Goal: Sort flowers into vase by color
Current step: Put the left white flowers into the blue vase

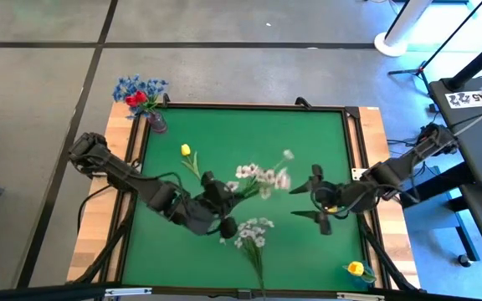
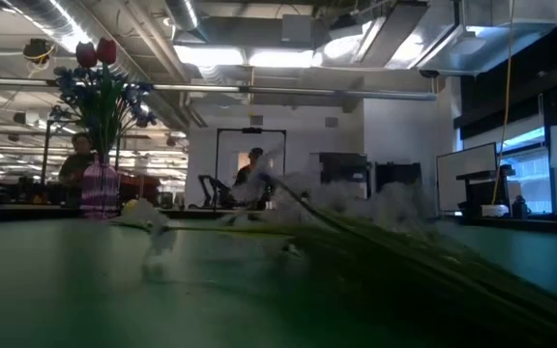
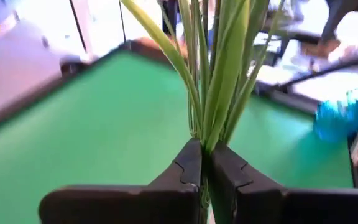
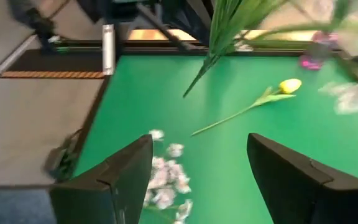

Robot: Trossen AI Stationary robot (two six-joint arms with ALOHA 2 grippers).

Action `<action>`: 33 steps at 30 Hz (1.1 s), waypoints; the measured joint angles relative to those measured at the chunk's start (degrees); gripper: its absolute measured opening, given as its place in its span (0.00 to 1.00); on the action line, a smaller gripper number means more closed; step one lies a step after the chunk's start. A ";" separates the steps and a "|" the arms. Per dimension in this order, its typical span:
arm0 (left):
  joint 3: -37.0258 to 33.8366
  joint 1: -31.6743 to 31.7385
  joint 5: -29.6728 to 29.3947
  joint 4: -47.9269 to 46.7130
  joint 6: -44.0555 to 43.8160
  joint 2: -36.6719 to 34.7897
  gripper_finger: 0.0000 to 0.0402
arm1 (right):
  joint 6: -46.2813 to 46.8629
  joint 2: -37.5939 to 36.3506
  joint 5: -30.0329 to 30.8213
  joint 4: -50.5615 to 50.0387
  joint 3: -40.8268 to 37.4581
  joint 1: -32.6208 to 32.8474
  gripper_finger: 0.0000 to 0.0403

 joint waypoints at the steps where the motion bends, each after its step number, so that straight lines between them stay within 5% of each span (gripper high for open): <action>1: -0.02 0.79 -0.50 3.22 3.01 0.04 0.01 | -0.26 0.52 0.76 0.58 -0.09 -0.28 0.65; 4: -0.02 3.13 -1.16 12.65 11.35 0.04 0.01 | -3.02 1.07 4.04 2.94 -0.12 -0.69 0.65; 16: -0.02 9.10 16.70 38.39 25.26 7.97 0.02 | -5.56 1.24 8.99 20.26 -0.08 -1.29 0.63; 21: -0.02 9.15 18.75 43.42 29.42 10.22 0.02 | -4.38 1.24 9.56 20.43 -0.08 -1.34 0.46; 28: -0.02 9.14 19.59 41.88 29.10 10.33 0.09 | -5.27 1.02 6.52 20.11 -0.08 -1.34 0.04; 33: -0.02 6.25 15.11 31.00 27.91 5.70 0.24 | -5.71 -3.13 2.23 15.51 1.04 -1.23 0.06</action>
